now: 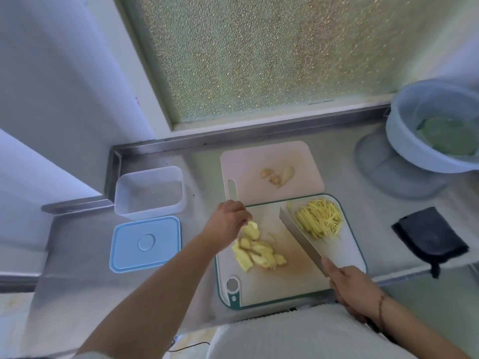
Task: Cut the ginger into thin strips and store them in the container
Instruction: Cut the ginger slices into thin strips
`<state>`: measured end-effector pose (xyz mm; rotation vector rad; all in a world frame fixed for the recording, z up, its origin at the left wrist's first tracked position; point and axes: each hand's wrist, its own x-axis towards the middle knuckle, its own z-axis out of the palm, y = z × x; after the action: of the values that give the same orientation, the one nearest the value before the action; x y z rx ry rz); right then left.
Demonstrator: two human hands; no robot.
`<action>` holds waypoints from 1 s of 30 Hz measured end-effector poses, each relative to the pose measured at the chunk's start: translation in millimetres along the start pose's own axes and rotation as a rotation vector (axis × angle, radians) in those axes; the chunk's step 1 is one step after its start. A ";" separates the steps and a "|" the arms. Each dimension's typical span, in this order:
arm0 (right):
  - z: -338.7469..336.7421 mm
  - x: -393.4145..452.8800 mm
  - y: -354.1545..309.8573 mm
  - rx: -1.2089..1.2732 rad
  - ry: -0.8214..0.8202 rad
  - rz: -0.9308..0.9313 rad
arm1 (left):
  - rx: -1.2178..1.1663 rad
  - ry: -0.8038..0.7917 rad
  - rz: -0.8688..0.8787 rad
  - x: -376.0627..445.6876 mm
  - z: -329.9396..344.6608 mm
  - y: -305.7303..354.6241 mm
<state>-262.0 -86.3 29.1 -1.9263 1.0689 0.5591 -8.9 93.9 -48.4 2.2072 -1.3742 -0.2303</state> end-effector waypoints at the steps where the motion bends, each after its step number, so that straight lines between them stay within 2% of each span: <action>1: 0.8 -0.4 1.0 -0.001 0.000 0.008 | 0.028 -0.007 0.057 -5.8 2.3 -2.5; 3: 2.6 -2.8 2.3 0.003 -0.004 0.022 | 0.060 -0.030 0.141 -18.9 4.7 -8.0; 5: 4.8 -6.0 3.7 0.054 -0.013 0.049 | 0.055 -0.046 0.156 -24.8 5.2 -14.4; 9: 7.1 -12.0 4.7 0.122 -0.035 0.096 | 0.021 -0.037 0.035 -13.7 5.2 -20.4; 16: 9.0 -17.0 5.7 0.139 -0.035 0.107 | 0.273 -0.377 0.012 11.7 -9.5 -2.5; 20: 8.7 -18.9 5.4 0.159 -0.041 0.112 | 0.256 -0.398 -0.003 17.6 -10.0 2.8; 23: 8.0 -18.8 9.0 0.186 -0.052 0.110 | 0.060 -0.425 -0.084 17.6 -11.2 6.6; 27: -0.7 -17.2 15.8 0.244 -0.073 0.113 | -0.386 -0.270 -0.291 25.0 -5.1 43.3; 30: -13.3 -11.1 21.2 0.273 -0.081 0.099 | -0.432 -0.341 -0.288 34.9 15.7 78.4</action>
<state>-286.0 -98.2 34.4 -1.6083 1.1303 0.5122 -60.3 30.9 -16.9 2.0409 -1.0318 -0.9513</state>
